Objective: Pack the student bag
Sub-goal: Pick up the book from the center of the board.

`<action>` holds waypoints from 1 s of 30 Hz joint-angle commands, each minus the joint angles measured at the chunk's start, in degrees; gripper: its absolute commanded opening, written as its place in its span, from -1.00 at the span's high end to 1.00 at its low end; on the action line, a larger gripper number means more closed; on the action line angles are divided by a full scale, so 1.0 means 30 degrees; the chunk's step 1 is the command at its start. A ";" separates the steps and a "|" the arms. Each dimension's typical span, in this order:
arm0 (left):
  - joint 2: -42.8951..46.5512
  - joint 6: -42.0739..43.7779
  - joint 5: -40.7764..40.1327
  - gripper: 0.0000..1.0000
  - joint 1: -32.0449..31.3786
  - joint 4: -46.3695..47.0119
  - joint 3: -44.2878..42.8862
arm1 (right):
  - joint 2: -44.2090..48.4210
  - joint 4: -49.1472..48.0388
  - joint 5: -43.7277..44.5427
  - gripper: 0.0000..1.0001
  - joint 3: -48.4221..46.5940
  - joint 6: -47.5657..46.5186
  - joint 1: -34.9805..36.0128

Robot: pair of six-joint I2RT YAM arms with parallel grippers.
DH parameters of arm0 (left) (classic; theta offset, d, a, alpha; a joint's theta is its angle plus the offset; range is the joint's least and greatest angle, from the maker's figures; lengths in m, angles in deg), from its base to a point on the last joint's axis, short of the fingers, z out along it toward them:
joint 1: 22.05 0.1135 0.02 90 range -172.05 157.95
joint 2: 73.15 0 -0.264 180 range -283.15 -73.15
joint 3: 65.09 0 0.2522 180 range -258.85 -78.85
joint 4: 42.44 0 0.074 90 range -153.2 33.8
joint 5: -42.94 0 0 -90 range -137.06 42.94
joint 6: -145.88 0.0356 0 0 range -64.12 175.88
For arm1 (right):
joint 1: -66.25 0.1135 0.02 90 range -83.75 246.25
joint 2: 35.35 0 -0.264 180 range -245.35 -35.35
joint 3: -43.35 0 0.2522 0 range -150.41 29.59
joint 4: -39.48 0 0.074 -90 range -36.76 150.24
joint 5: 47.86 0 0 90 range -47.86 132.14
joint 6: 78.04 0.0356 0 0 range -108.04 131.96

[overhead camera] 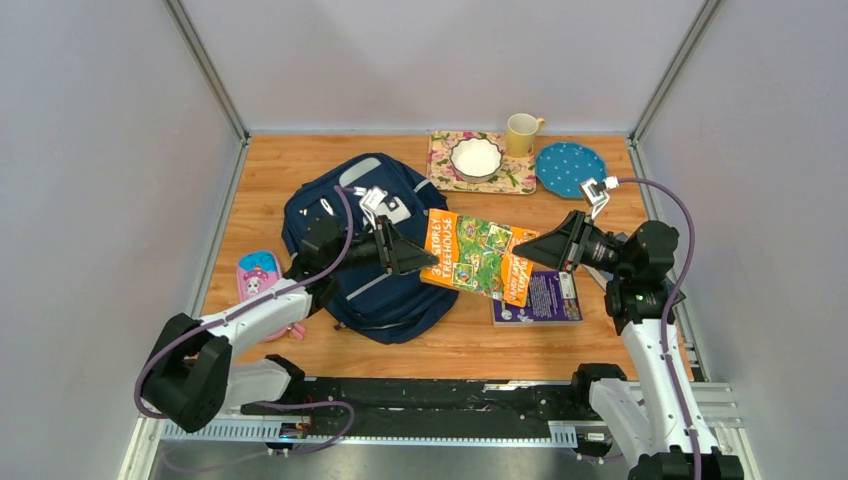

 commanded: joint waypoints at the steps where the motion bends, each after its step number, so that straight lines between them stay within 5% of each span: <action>1: 0.0035 0.0907 0.0177 -0.56 -0.0058 -0.0330 -0.0909 | 0.0439 -0.1312 -0.0249 1.00 -0.1166 0.0950 0.0141; 7: -0.0051 0.0036 0.0818 -0.57 -0.0058 0.0573 -0.1494 | 0.0205 -0.4495 -0.0016 1.00 -0.0554 0.3288 0.0698; 15: -0.1868 -0.4100 0.2900 -0.57 -0.0058 0.7167 -0.1524 | -0.0732 -0.9006 0.0072 1.00 -0.0142 0.6100 0.1312; 20: -0.1928 -0.4776 0.3104 -0.58 -0.0058 0.8106 -0.1699 | -0.1347 -0.8692 0.0014 1.00 -0.0464 0.5898 0.1841; 22: -0.1752 -0.4020 0.3193 -0.58 0.0030 0.7174 -0.1905 | -0.1174 -0.7436 -0.0104 1.00 -0.0785 0.4965 0.1841; 26: 0.0174 -0.0417 0.1937 -0.58 0.0089 0.1183 -0.2140 | -0.0179 0.0059 0.0453 1.00 -0.2744 -0.0104 0.1783; 30: 0.1207 0.1406 0.0996 -0.59 0.0089 -0.0860 -0.2315 | -0.0176 -0.2647 0.0160 1.00 -0.2401 0.2283 0.1782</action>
